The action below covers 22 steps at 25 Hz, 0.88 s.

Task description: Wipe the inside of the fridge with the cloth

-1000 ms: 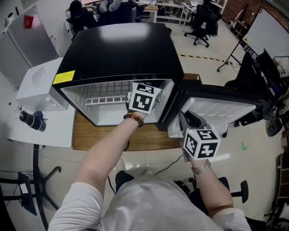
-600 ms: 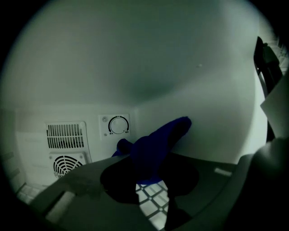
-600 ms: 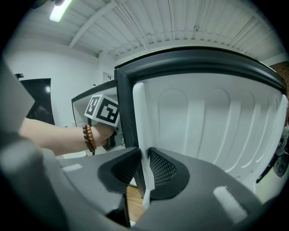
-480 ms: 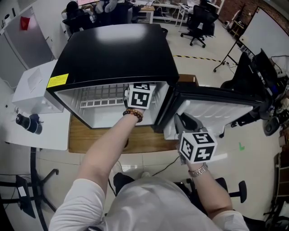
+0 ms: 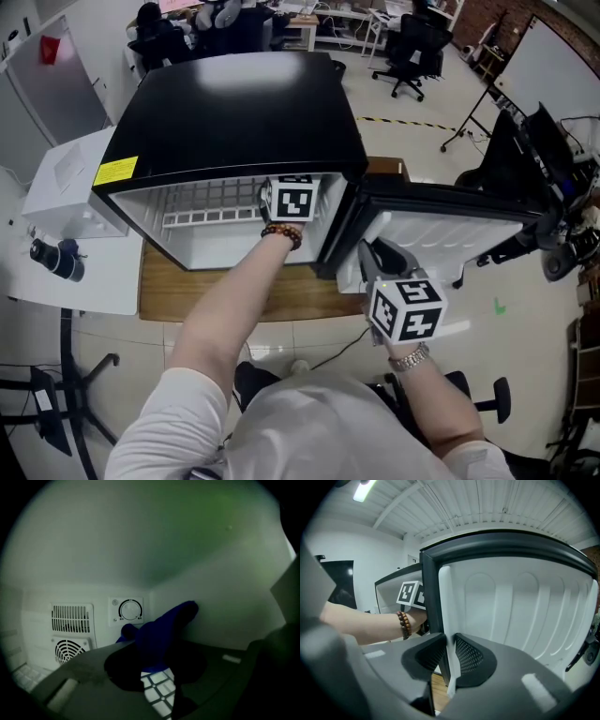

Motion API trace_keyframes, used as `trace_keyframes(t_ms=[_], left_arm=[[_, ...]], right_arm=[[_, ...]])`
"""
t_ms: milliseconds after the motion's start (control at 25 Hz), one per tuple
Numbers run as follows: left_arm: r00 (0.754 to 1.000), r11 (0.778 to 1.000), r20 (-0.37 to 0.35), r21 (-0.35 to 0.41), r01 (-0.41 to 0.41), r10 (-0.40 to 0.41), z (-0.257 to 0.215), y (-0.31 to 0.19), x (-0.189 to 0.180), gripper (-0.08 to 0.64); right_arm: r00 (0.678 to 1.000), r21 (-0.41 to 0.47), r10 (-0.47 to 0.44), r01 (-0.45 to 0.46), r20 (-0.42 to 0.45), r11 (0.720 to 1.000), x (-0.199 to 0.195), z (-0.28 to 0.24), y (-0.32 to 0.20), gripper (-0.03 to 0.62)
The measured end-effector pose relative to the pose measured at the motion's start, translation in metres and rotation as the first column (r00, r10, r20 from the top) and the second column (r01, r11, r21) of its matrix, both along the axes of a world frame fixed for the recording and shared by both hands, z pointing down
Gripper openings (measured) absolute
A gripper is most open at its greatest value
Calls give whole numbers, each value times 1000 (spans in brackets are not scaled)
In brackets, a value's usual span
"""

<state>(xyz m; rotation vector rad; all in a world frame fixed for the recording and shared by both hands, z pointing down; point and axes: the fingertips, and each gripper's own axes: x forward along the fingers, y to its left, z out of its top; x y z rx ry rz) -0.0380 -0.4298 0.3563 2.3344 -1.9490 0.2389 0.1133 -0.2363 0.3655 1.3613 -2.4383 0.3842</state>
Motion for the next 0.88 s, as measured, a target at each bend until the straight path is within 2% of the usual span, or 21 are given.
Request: trace_keyframes(t_ms=[240, 480, 680, 880], left_arm=[[999, 999, -20, 31, 26, -25, 3, 1, 0, 123], [999, 998, -29, 64, 30, -28, -4, 25, -8, 123], [999, 998, -48, 60, 19, -16, -6, 54, -17, 124], [999, 998, -47, 59, -19, 21, -11, 99, -25, 124]], right_arm=[[1000, 9, 2, -2, 7, 1000, 0, -2, 1, 72], [1000, 123, -5, 1, 29, 992, 2, -32, 17, 74], [992, 265, -123, 110, 31, 958, -23, -65, 47, 74], [965, 190, -257, 243, 55, 951, -69, -52, 55, 78]])
